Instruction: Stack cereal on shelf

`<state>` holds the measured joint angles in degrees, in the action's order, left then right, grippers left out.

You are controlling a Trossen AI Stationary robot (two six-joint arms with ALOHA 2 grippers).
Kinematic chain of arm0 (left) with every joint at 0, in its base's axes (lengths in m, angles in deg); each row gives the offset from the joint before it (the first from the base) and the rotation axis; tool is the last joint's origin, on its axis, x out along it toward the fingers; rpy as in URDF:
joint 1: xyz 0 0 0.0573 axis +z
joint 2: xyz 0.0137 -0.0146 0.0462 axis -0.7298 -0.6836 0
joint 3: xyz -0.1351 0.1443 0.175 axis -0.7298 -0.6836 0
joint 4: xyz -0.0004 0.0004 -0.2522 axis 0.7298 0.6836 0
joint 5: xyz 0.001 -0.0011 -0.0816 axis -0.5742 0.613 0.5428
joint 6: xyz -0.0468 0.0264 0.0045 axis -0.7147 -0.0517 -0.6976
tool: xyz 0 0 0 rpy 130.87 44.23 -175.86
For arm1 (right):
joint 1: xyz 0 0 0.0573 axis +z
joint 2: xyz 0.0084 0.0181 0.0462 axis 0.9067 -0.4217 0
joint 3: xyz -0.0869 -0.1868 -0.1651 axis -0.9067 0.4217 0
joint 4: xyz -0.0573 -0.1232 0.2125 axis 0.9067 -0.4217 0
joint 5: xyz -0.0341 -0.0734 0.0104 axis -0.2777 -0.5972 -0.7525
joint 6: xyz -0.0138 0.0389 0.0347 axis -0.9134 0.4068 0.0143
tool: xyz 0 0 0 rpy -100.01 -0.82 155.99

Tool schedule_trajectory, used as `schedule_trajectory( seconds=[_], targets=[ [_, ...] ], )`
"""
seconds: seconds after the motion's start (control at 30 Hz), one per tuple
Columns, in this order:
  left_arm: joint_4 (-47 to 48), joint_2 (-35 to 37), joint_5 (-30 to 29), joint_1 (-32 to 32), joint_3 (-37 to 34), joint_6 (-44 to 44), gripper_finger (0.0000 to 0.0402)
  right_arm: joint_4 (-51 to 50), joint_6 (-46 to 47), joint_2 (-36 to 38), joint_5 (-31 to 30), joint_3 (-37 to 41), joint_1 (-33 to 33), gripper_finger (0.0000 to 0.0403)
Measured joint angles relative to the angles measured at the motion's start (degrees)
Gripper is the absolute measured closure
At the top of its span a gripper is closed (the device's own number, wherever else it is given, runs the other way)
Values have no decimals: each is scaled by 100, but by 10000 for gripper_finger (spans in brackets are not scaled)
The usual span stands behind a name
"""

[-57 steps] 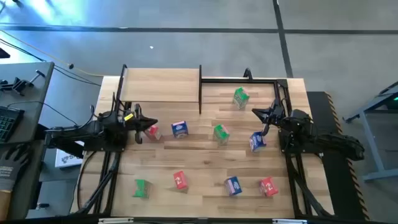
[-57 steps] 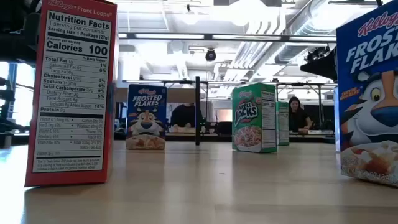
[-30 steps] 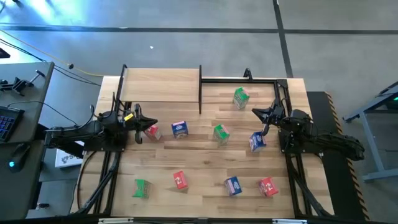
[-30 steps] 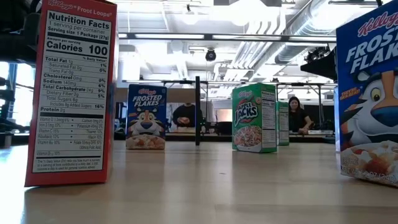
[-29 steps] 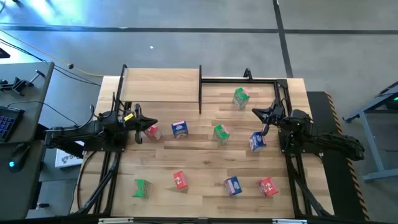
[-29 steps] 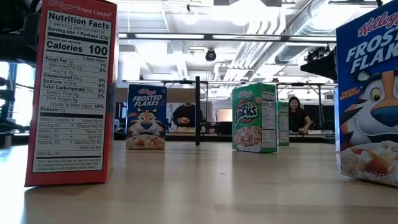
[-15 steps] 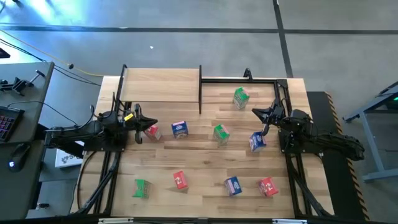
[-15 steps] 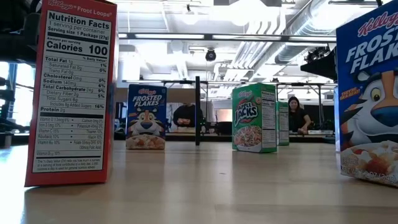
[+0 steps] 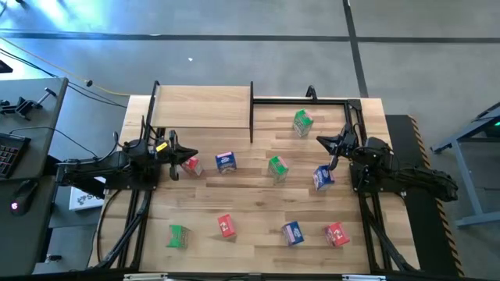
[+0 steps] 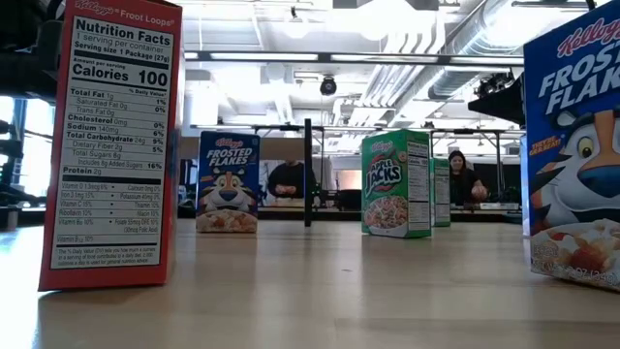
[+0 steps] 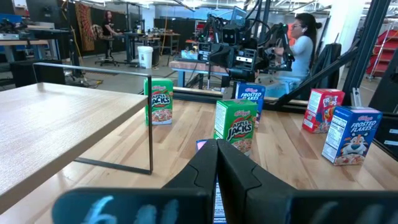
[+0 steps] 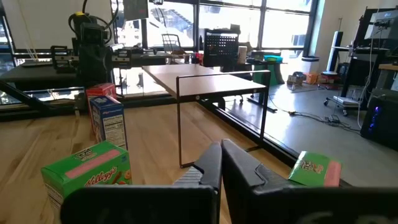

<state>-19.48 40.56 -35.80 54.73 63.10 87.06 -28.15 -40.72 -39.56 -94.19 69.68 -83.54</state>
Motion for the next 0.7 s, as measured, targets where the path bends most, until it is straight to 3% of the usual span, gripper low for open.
schedule_trajectory(
  seconds=[0.57, 0.7],
  targets=[
    [-2, 0, 1, 0, 0, -2, 398, 8, -10, 1, -1, -1, -1, 403],
    [0, -2, 2, -2, 0, 0, 398, 10, 1384, 0, 241, -2, 13, 403]
  ],
)
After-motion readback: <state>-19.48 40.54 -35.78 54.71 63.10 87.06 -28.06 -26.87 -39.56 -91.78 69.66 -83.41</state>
